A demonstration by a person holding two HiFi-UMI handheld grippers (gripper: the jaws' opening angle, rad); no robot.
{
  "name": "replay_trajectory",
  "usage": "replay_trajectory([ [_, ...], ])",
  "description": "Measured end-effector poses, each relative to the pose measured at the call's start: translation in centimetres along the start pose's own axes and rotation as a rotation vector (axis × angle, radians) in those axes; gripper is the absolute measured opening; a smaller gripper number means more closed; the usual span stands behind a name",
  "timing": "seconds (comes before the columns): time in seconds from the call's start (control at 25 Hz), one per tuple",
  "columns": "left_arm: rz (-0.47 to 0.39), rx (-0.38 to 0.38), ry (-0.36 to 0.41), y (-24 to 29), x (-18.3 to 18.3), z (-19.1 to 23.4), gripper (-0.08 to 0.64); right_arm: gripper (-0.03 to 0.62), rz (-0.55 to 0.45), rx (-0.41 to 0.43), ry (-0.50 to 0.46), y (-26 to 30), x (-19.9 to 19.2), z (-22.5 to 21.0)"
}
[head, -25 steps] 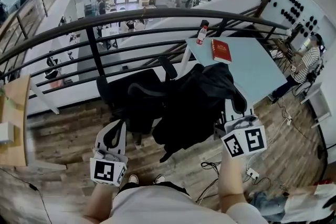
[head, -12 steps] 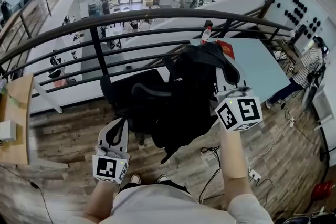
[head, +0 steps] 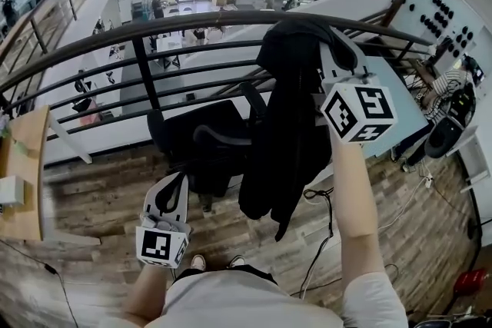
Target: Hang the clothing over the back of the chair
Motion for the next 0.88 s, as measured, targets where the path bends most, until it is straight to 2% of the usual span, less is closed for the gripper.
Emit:
replay_trajectory([
  [0.36, -0.010, 0.038, 0.005, 0.8, 0.7, 1.0, 0.025, 0.029, 0.018, 0.042, -0.001, 4.8, 0.1, -0.1],
  [0.64, -0.004, 0.070, -0.008, 1.0, 1.0, 1.5, 0.025, 0.029, 0.013, 0.071, -0.011, 8.2, 1.6, -0.4],
  [0.72, -0.005, 0.077, -0.012, 1.1, 1.0, 1.7, 0.025, 0.029, 0.053, 0.095, -0.039, 9.8, 0.6, 0.4],
  [0.88, -0.004, 0.088, -0.024, 0.7, 0.5, 1.7, 0.025, 0.029, 0.174, 0.154, -0.108, 12.0, -4.0, 3.3],
])
Point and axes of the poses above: the fingertips, and each gripper's own axes: y forward along the fingers, z to its left, x out of its top, the point moved 6 cm from there along -y, backward along the fingers, and after that the axes turned 2 degrees about -y, right-handed, at the moved point
